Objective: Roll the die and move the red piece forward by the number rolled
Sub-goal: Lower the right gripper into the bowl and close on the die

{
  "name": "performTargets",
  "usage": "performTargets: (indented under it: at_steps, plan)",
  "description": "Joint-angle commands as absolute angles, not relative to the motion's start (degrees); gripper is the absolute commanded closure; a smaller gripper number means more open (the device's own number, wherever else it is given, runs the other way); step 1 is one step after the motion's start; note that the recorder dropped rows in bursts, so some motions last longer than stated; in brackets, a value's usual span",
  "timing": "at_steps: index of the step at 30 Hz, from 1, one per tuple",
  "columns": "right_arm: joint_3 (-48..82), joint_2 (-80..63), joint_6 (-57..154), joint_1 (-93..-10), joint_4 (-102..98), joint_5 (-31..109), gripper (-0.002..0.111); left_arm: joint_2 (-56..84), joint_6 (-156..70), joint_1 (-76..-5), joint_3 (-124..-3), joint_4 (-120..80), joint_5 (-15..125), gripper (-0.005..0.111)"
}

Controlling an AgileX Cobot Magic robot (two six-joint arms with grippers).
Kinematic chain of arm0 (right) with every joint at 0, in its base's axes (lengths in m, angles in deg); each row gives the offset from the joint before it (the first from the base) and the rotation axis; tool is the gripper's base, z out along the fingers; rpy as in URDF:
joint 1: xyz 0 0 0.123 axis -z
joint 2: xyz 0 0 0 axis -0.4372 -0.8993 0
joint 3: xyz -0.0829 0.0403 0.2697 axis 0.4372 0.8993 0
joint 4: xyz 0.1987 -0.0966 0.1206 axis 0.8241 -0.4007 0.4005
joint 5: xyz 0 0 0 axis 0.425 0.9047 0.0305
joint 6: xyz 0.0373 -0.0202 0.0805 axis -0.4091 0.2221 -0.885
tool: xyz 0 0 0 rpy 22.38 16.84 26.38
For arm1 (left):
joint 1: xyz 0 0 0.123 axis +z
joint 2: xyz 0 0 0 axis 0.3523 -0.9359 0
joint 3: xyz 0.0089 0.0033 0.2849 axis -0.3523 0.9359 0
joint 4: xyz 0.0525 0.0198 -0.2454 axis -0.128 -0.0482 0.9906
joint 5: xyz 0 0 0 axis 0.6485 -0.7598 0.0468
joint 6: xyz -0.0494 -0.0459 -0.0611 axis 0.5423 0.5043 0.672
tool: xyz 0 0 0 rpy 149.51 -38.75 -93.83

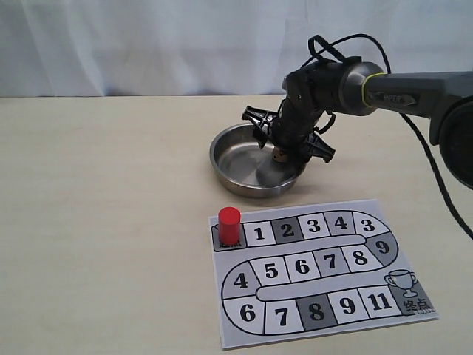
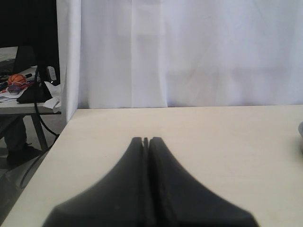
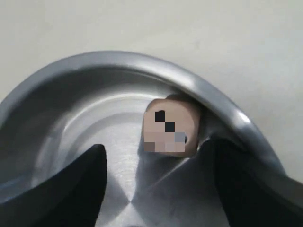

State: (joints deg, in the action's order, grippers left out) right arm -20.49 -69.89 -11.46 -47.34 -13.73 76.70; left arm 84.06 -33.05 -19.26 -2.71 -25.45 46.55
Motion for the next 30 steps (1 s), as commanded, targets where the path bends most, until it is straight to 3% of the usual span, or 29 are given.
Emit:
performTargets:
  at_steps: [1, 13, 17, 27, 30]
  plan:
    - [-20.7, -69.8, -13.6, -47.1, -16.1, 76.0, 0.046, 84.1, -32.9, -19.3, -3.0, -25.2, 47.0, 0.107]
    - [-20.7, -72.0, -16.1, -47.2, -16.5, 73.9, 0.047, 84.1, -32.9, -19.3, -3.0, -25.4, 46.9, 0.107]
    - [-20.7, -72.0, -16.1, -47.2, -16.5, 73.9, 0.065, 84.1, -32.9, -19.3, -3.0, -25.4, 46.9, 0.107]
    - [-20.7, -72.0, -16.1, -47.2, -18.0, 73.8, 0.065, 84.1, -32.9, -19.3, -3.0, -25.4, 47.0, 0.107]
    - [-20.7, -72.0, -18.2, -47.2, -18.0, 75.2, 0.059, 84.1, -32.9, -19.3, -3.0, -25.4, 47.0, 0.107]
